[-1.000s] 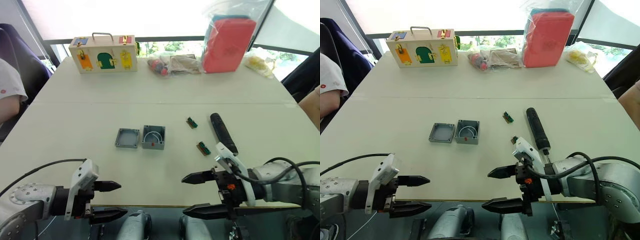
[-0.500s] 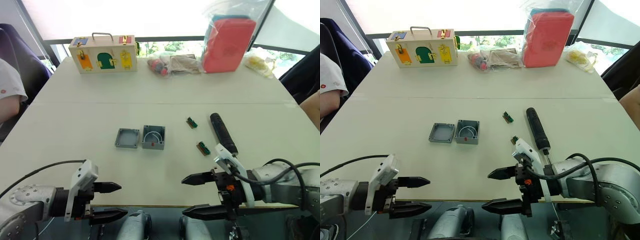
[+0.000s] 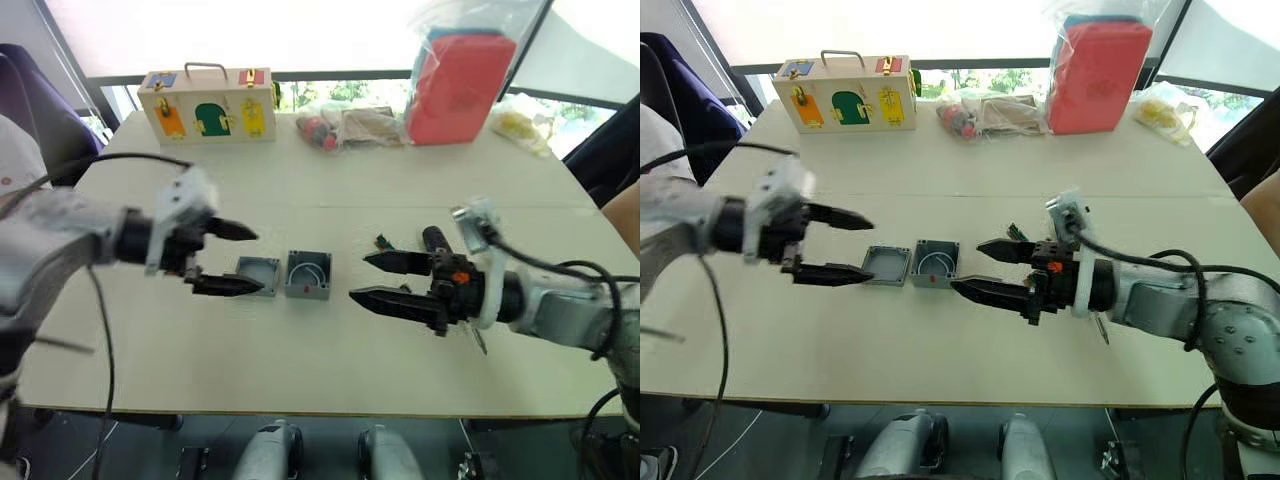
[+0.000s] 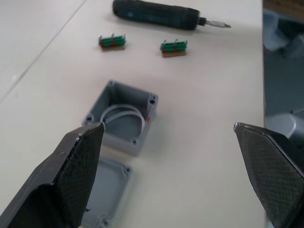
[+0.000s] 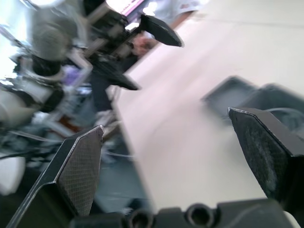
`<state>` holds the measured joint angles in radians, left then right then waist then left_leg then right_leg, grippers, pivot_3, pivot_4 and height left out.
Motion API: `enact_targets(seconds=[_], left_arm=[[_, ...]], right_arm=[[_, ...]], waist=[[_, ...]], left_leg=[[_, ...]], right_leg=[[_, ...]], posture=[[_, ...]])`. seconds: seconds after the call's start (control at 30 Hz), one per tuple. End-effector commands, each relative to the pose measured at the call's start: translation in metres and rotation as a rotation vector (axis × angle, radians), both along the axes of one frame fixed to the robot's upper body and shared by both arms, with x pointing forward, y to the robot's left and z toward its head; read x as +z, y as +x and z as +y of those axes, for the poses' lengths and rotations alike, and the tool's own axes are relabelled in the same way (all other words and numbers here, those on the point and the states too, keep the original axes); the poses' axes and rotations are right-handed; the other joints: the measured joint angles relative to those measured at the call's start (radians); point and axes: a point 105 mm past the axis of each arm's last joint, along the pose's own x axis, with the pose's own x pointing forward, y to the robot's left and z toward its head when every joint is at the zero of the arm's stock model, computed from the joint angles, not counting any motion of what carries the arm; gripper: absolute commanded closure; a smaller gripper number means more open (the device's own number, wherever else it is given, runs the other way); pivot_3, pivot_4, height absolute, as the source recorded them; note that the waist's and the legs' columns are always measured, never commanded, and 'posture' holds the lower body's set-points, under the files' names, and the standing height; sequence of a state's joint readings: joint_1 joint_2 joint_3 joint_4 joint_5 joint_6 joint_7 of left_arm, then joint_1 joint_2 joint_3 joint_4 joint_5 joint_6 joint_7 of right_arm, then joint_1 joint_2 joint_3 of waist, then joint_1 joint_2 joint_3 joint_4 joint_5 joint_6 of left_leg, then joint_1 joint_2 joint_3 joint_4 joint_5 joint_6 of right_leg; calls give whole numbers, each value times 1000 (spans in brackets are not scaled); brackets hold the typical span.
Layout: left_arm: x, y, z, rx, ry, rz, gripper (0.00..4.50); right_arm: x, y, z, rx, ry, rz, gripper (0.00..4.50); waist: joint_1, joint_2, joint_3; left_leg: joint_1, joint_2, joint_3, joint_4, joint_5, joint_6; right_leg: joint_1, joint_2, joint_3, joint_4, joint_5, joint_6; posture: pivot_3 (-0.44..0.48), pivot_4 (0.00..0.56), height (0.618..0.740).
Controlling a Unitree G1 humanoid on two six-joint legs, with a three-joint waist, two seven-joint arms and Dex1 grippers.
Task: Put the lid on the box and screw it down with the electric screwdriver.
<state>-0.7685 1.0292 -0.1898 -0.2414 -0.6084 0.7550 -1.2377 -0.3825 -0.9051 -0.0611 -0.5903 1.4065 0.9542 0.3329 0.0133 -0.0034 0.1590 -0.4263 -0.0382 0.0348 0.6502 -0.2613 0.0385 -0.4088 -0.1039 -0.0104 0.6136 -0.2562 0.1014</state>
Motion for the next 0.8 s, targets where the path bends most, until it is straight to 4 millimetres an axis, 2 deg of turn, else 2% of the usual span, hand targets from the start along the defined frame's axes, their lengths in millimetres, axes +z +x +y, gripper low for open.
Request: enact_targets(seconds=[0.03,0.23,0.37,0.63,0.73,0.8], left_arm=[[-22,20,-16,-109,145,26,0],[-55,47,-36,-196,281,56,0],[-68,60,-50,-224,309,49,0],[-78,62,-62,-256,316,58,0],[-81,62,-66,-269,328,44,773],[-84,61,-65,-282,346,34,1590]], right_arm=[[-20,11,-1,-84,-94,-66,7],[-44,12,1,-134,-160,-95,7],[-46,9,6,-149,-137,-103,7],[-42,7,9,-189,-95,-101,7],[-39,11,8,-202,-84,-103,0],[-38,12,8,-207,-80,-104,0]], waist=[[1,-1,0],[-6,-2,1],[-1,-4,2],[-2,-4,3],[-1,-4,3],[-2,-4,3]], left_leg=[[-1,0,0,1,0,1],[-2,2,3,11,-3,7],[-2,2,3,15,-4,8],[-2,3,2,16,-4,9],[-2,3,2,16,-4,9],[-2,3,2,16,-4,9]], right_leg=[[0,1,0,0,0,0],[0,7,1,6,1,4],[0,7,1,10,1,4],[-1,4,2,12,2,5],[-1,3,2,12,2,5],[-1,3,2,12,2,5]], posture=[[0,150,740],[0,150,740],[0,150,740],[0,150,740],[0,150,740],[0,150,740]])
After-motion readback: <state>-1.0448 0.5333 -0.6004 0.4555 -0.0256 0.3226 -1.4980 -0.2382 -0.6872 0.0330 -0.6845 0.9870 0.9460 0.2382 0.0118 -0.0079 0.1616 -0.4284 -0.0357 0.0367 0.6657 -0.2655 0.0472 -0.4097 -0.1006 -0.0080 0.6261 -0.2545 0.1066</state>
